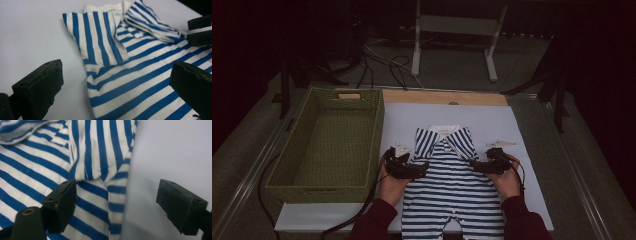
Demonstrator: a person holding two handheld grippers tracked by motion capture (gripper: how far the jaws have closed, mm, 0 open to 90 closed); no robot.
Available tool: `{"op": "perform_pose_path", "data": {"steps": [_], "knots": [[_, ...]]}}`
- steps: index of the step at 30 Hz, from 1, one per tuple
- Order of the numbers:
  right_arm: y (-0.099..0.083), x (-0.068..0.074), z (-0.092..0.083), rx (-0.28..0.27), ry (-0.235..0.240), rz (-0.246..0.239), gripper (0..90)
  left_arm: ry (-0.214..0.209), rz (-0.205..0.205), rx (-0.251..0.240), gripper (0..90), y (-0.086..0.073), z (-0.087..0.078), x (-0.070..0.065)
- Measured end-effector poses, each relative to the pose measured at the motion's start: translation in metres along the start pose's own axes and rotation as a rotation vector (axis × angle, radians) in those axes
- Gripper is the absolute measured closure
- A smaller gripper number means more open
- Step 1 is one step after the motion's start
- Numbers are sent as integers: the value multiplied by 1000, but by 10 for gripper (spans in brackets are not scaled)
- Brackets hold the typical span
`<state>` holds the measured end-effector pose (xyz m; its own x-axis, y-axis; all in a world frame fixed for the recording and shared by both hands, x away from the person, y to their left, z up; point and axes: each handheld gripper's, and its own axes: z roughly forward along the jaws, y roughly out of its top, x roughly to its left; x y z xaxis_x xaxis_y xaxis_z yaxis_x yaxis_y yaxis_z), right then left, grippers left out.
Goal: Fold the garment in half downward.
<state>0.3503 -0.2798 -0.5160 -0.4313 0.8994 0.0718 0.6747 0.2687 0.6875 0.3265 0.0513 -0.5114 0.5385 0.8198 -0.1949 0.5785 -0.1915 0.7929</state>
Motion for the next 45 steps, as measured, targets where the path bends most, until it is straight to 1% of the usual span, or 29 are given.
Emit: {"op": "perform_pose_path", "data": {"steps": [1,3,4,6,9,10,12,15,16,19,20,21,22,23,24,26,29,34,36,40,45], "knots": [[-2,0,0,2,0,1,181,0,-3,8,0,-1,1,0],[-3,0,0,5,2,0,186,0,-3,8,0,-1,1,0],[-6,0,-1,11,-2,2,192,6,-1,32,1,-3,3,1],[-10,-1,-1,18,2,4,201,14,2,50,8,-5,4,1],[-12,1,-3,18,-4,-3,211,19,-11,83,31,-9,7,2],[-13,2,-4,21,-7,-5,215,25,-16,89,44,-11,8,2],[-15,4,-5,26,-15,-17,220,53,-22,115,91,-13,10,3],[-17,7,-8,32,-30,-33,228,80,-16,123,159,-14,9,2],[-18,8,-8,35,-35,-40,234,91,-9,128,168,-14,8,1],[-19,9,-10,41,-39,-42,245,124,11,136,226,-15,7,-1],[-19,9,-10,41,-39,-42,245,124,11,136,241,-15,7,-1],[-20,9,-11,39,-40,-41,245,124,11,136,241,-15,7,-1],[-22,9,-12,34,-40,-44,255,147,-4,149,256,-14,6,-2],[-22,9,-12,34,-40,-44,255,147,-4,149,269,-14,6,-2],[-23,9,-13,35,-42,-42,268,161,-16,158,279,-14,5,-2],[-24,10,-15,37,-43,-37,284,174,-11,165,303,-13,4,-3],[-26,9,-18,36,-42,-44,314,191,-3,167,326,-15,3,-5],[-30,10,-23,35,-37,-45,377,230,8,166,327,-19,2,-13],[-31,10,-25,34,-34,-46,431,234,8,165,328,-20,1,-14],[-35,12,-28,24,-24,-49,492,235,15,165,345,-21,0,-15],[-38,13,-33,29,-16,-44,587,214,27,161,431,-23,-5,-16]]}}
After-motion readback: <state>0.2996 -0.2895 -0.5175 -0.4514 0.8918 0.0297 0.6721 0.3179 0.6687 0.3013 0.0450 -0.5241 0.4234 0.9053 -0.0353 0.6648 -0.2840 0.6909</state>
